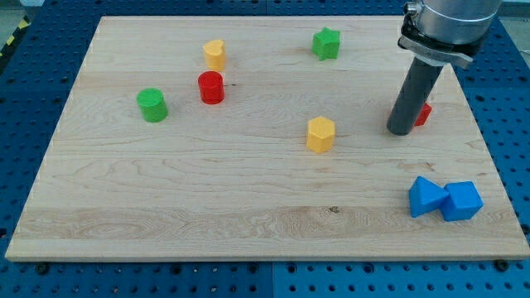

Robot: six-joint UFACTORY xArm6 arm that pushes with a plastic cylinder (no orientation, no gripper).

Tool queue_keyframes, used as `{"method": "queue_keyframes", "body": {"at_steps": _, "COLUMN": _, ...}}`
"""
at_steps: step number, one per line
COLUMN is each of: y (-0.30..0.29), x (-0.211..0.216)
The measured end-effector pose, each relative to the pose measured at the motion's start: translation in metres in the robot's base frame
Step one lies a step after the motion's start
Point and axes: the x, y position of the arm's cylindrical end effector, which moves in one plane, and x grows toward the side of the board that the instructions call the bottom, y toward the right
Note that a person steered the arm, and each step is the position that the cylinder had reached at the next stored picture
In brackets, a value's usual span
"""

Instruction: Nudge the green circle a bit left

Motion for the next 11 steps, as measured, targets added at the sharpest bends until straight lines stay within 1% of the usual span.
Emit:
{"method": "queue_keyframes", "body": {"at_steps": 1, "y": 0.006, "x": -0.021}}
{"method": "queue_keyframes", "body": {"at_steps": 2, "y": 0.006, "x": -0.023}}
{"method": "queue_keyframes", "body": {"at_steps": 3, "y": -0.015, "x": -0.023}}
{"method": "queue_keyframes", "body": {"at_steps": 5, "y": -0.146, "x": -0.023}}
{"method": "queue_keyframes", "body": {"at_steps": 7, "y": -0.296, "x": -0.023}}
{"method": "queue_keyframes", "body": {"at_steps": 8, "y": -0.333, "x": -0.023}}
{"method": "queue_keyframes", "body": {"at_steps": 10, "y": -0.333, "x": -0.027}}
{"method": "queue_keyframes", "body": {"at_steps": 11, "y": -0.335, "x": -0.042}}
